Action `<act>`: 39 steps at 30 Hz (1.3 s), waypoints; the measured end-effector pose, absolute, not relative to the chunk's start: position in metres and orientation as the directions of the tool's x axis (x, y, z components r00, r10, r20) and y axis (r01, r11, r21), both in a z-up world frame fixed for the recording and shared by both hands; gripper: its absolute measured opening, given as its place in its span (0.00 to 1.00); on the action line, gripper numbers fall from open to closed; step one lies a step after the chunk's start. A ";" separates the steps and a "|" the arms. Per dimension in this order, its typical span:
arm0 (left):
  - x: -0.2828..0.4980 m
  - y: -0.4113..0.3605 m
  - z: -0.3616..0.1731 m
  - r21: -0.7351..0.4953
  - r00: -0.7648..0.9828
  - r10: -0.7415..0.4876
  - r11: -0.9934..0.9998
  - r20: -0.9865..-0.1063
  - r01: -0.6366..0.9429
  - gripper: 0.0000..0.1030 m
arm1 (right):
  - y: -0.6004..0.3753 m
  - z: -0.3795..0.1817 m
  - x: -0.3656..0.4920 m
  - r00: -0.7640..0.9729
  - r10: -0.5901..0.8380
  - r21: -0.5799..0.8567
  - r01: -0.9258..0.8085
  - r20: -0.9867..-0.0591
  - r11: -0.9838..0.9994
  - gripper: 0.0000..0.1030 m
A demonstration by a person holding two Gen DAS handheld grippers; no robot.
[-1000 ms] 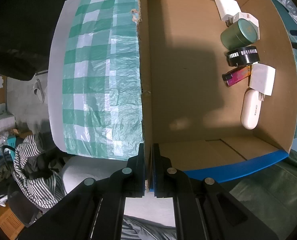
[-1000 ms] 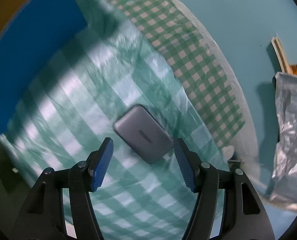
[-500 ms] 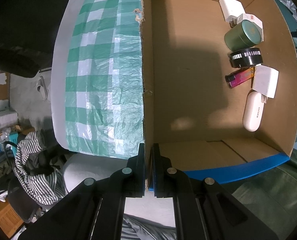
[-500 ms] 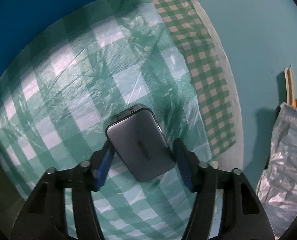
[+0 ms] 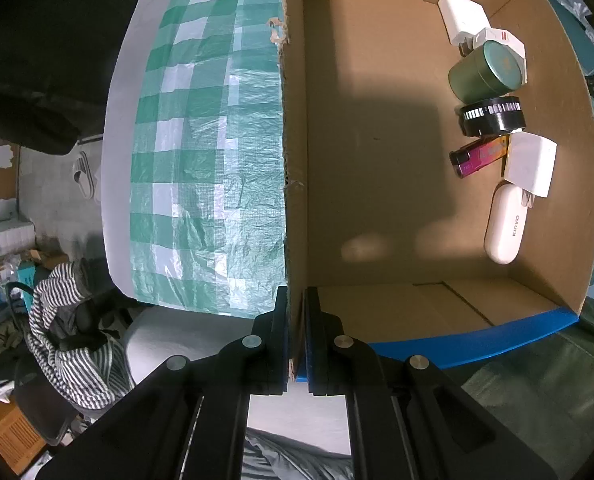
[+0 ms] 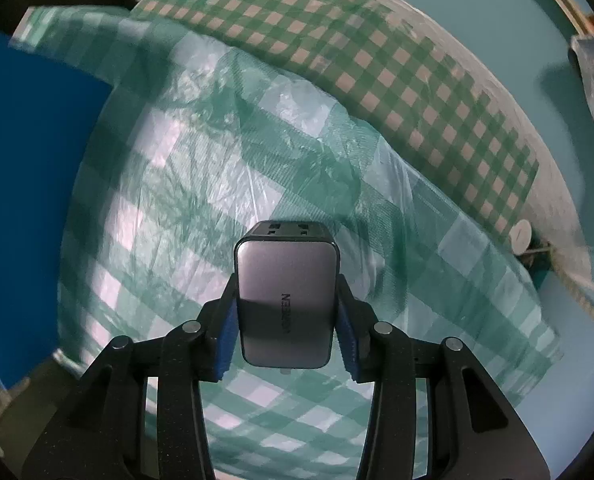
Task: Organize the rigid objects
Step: 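Carry the grey charger with the right gripper over the box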
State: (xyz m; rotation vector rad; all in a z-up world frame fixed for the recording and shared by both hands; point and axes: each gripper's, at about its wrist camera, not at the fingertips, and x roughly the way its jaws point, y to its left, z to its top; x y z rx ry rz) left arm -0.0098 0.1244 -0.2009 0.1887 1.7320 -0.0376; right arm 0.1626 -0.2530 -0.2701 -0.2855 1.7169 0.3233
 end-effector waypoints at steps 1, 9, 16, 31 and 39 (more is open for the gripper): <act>-0.010 0.124 -0.201 0.081 -0.157 0.104 0.986 -0.982 0.147 0.05 | -0.253 -0.271 0.164 -0.169 -0.006 0.054 -0.350 -0.986 0.935 0.41; -0.009 0.126 -0.202 0.074 -0.158 0.097 0.987 -0.983 0.145 0.05 | -0.251 -0.276 0.166 -0.155 -0.027 0.020 -0.299 -0.988 0.954 0.41; -0.009 0.125 -0.204 0.072 -0.156 0.096 0.986 -0.983 0.149 0.05 | -0.251 -0.274 0.159 -0.165 -0.037 0.009 -0.266 -0.986 0.964 0.39; -0.009 0.126 -0.202 0.058 -0.154 0.083 0.986 -0.985 0.158 0.05 | -0.219 -0.222 0.138 -0.143 -0.008 0.036 -0.302 -0.990 0.953 0.39; -0.009 0.127 -0.202 0.047 -0.151 0.072 0.985 -0.986 0.167 0.05 | -0.183 -0.172 0.127 -0.098 0.029 0.064 -0.376 -0.995 0.924 0.39</act>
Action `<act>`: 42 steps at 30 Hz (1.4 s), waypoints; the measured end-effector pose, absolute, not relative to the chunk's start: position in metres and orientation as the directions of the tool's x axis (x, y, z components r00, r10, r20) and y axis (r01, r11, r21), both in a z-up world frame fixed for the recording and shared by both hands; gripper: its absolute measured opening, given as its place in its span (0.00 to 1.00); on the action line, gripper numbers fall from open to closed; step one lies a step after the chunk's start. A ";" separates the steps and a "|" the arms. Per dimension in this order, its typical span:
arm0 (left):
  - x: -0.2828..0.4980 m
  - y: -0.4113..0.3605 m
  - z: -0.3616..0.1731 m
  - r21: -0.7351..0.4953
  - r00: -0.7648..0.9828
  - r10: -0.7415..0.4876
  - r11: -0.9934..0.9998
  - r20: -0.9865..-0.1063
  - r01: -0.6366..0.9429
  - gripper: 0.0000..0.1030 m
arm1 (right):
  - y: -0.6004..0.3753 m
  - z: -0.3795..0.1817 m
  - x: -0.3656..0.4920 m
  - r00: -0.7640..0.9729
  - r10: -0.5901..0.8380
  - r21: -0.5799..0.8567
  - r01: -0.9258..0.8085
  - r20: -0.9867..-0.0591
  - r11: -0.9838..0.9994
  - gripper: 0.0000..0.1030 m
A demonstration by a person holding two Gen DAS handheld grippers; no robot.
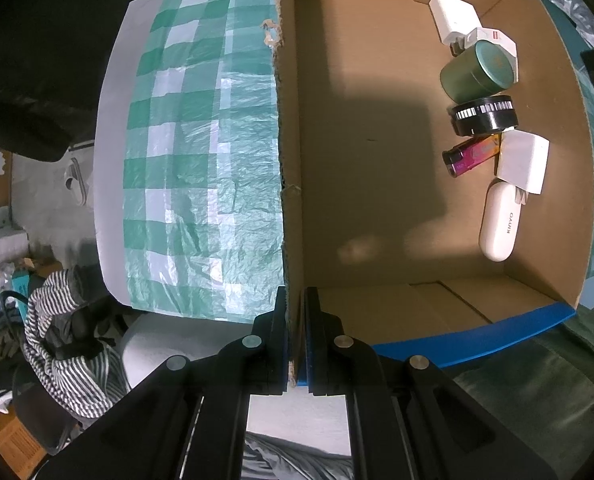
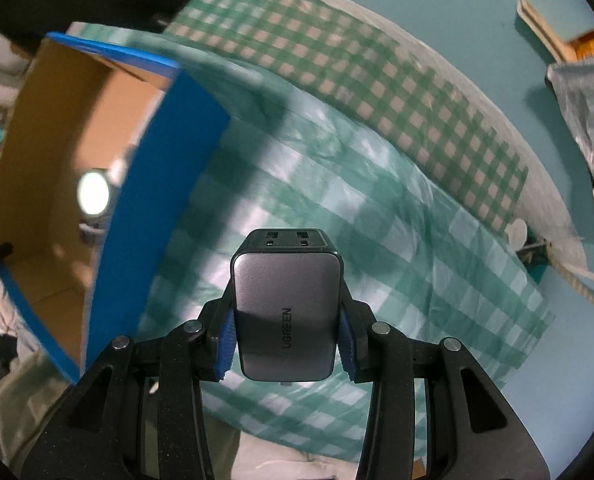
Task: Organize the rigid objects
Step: 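Carry the grey charger with the right gripper over the box, then lower the grey charger onto the items and open the right gripper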
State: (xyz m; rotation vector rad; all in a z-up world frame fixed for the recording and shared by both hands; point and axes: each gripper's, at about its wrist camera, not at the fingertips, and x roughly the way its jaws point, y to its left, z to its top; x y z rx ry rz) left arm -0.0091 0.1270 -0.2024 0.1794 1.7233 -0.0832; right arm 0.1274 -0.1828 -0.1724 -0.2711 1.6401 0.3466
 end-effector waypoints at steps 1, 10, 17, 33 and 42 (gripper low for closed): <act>-0.009 0.127 -0.203 0.046 -0.150 0.072 0.984 -0.986 0.170 0.05 | -0.179 -0.168 0.126 -0.093 0.032 0.065 -0.383 -0.995 0.921 0.39; -0.009 0.128 -0.203 0.036 -0.145 0.063 0.982 -0.987 0.184 0.05 | -0.124 -0.124 0.116 -0.048 0.092 0.104 -0.477 -0.995 0.872 0.39; -0.009 0.130 -0.202 0.024 -0.143 0.052 0.981 -0.988 0.194 0.05 | -0.080 -0.120 0.105 -0.053 0.108 0.119 -0.542 -0.993 0.832 0.39; -0.006 0.129 -0.199 0.013 -0.129 0.042 0.975 -0.991 0.221 0.05 | -0.031 -0.176 0.095 -0.097 0.051 0.096 -0.552 -0.994 0.828 0.39; -0.005 0.128 -0.198 0.011 -0.126 0.041 0.973 -0.991 0.230 0.05 | -0.030 -0.198 0.085 -0.109 0.024 0.081 -0.557 -0.994 0.826 0.39</act>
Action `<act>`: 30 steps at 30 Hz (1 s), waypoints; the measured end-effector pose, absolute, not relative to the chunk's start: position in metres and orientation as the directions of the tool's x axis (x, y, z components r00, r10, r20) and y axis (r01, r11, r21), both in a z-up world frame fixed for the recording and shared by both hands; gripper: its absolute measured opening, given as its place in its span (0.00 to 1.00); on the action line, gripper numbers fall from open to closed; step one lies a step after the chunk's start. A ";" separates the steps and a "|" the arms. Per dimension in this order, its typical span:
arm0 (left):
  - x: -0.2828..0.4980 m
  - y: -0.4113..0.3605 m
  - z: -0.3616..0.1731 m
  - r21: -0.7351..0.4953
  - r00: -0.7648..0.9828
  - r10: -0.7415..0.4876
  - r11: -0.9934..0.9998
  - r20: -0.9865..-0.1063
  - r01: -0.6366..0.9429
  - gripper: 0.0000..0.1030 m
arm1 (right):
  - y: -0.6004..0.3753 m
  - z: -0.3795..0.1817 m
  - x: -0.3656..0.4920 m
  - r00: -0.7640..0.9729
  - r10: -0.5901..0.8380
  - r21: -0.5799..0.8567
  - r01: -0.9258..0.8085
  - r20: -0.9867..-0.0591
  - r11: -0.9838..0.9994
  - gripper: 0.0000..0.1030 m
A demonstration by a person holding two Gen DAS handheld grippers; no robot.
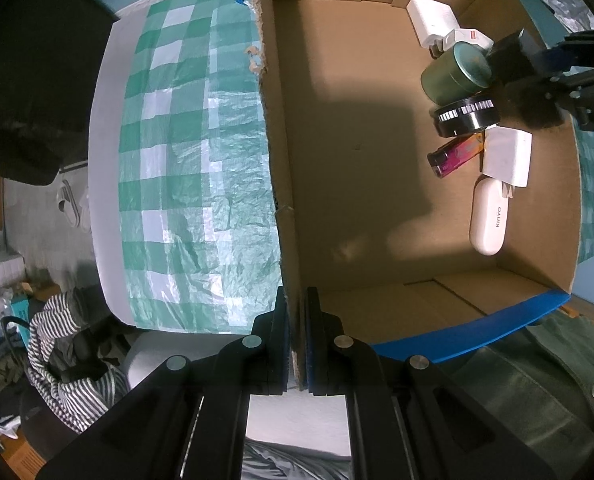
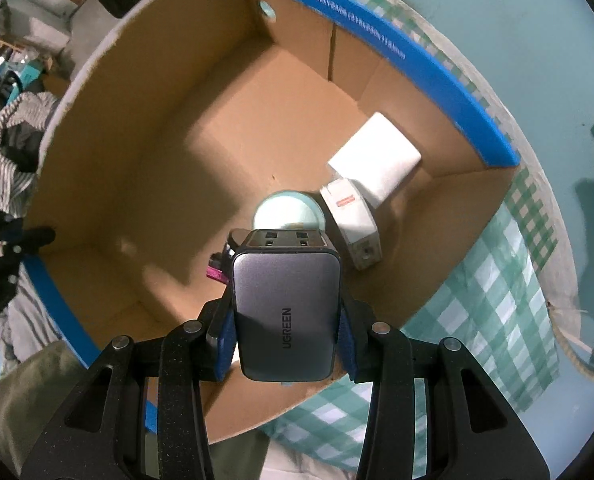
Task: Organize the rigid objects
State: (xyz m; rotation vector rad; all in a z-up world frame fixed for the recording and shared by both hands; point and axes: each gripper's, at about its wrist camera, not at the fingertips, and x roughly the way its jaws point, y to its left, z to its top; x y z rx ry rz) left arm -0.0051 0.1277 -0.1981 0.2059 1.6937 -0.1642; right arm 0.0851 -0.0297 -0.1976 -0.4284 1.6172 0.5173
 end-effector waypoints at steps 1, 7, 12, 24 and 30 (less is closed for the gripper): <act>-0.005 0.127 -0.198 0.011 -0.126 0.041 0.973 -0.991 0.231 0.05 | -0.031 -0.198 0.085 -0.106 0.023 0.078 -0.553 -0.994 0.829 0.42; -0.005 0.127 -0.198 0.012 -0.126 0.042 0.973 -0.991 0.230 0.05 | -0.032 -0.187 0.083 -0.087 0.038 0.080 -0.547 -0.995 0.833 0.42; -0.005 0.128 -0.198 0.014 -0.126 0.043 0.973 -0.991 0.230 0.05 | -0.035 -0.177 0.081 -0.050 0.052 0.070 -0.539 -0.997 0.840 0.47; -0.002 0.128 -0.186 0.036 -0.091 0.058 0.974 -0.994 0.223 0.05 | -0.053 -0.136 0.073 0.062 0.119 0.076 -0.468 -0.991 0.880 0.51; 0.006 0.125 -0.165 0.062 -0.034 0.071 0.973 -0.997 0.222 0.07 | -0.074 -0.105 0.069 0.157 0.135 0.066 -0.381 -0.978 0.922 0.54</act>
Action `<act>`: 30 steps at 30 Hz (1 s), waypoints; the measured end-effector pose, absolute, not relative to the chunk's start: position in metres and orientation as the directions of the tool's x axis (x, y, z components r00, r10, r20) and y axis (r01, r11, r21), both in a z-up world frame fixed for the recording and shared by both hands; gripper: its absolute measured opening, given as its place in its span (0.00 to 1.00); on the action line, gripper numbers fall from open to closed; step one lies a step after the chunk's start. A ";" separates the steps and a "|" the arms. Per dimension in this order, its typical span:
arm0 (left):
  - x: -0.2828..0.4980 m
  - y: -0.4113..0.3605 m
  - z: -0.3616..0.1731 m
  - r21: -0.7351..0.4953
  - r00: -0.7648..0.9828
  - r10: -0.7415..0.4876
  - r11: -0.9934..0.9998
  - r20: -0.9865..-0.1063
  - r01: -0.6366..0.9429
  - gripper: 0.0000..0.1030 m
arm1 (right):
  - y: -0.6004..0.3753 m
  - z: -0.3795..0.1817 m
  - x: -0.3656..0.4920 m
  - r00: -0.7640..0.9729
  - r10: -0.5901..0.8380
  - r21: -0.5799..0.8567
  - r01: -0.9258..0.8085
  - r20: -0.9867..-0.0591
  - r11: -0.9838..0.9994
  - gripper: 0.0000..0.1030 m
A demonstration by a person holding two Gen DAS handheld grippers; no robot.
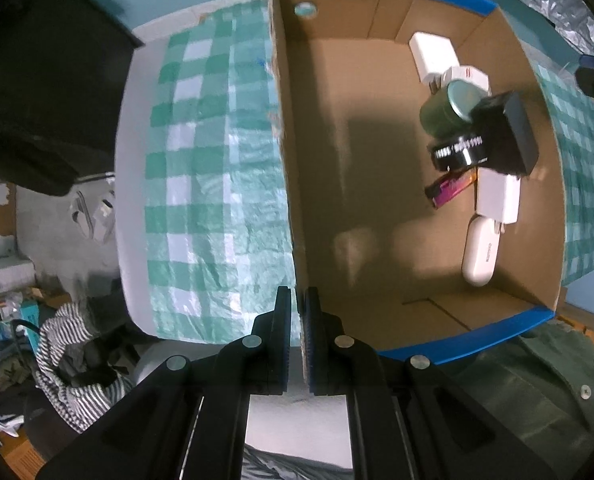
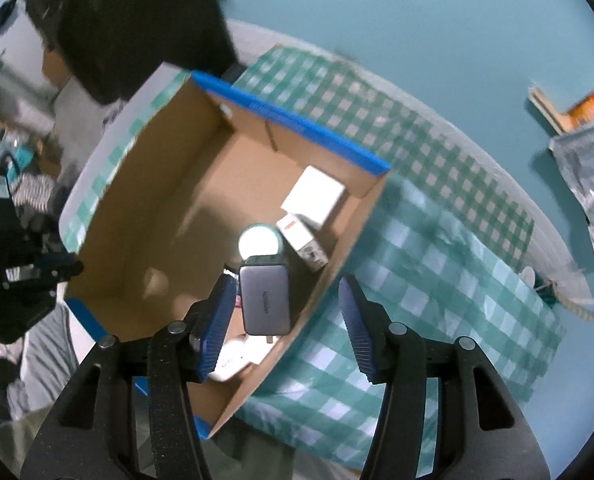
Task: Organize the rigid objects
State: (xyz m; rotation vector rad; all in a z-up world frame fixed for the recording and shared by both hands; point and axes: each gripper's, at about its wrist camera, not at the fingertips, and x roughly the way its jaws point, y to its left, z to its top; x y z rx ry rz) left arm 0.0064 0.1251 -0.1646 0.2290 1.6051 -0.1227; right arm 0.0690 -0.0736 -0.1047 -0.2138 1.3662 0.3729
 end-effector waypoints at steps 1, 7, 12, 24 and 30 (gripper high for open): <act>0.007 0.124 -0.162 0.064 -0.025 0.072 0.973 -0.997 0.222 0.07 | -0.076 -0.099 0.068 0.179 0.133 0.060 -0.367 -0.975 0.928 0.58; 0.015 0.113 -0.134 0.051 0.047 0.042 0.977 -0.998 0.208 0.24 | -0.094 -0.062 0.056 0.311 0.095 0.006 -0.274 -0.946 0.962 0.66; 0.021 0.097 -0.099 0.057 0.154 0.022 0.971 -0.988 0.231 0.46 | -0.112 -0.032 0.046 0.403 0.091 0.023 -0.171 -0.911 0.985 0.68; 0.027 0.081 -0.034 0.033 0.356 -0.043 0.978 -0.933 0.204 0.78 | -0.149 -0.001 0.022 0.505 -0.004 -0.029 -0.042 -0.863 0.999 0.69; 0.023 0.075 -0.021 0.051 0.412 -0.033 0.980 -0.911 0.191 0.78 | -0.167 0.008 0.014 0.542 -0.013 -0.011 0.006 -0.840 1.000 0.69</act>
